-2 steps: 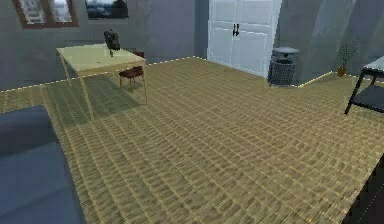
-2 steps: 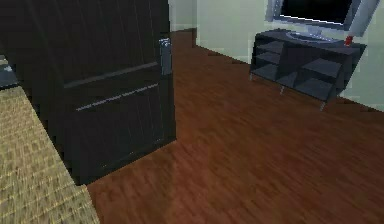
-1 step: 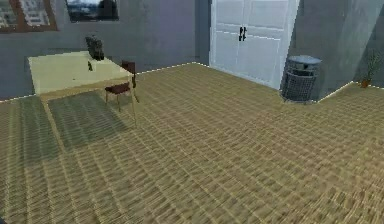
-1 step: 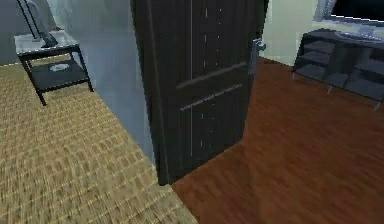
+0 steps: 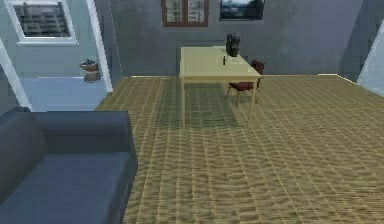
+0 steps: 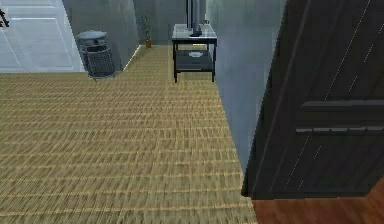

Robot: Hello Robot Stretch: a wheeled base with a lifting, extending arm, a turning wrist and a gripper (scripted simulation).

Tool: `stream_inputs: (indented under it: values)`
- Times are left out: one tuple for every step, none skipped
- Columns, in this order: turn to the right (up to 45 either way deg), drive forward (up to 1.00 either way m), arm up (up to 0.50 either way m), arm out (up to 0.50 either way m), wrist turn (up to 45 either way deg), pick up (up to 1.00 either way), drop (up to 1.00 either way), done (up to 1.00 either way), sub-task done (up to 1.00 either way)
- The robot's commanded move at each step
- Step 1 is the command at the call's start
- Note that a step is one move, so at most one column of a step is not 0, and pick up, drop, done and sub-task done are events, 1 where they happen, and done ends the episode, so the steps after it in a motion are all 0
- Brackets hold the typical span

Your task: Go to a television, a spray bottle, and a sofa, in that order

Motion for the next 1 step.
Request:
stream_inputs:
  values:
    - [0.0, 1.00, 0.00, 0.00, 0.0, 0.00, 0.00, 0.00, 0.00]
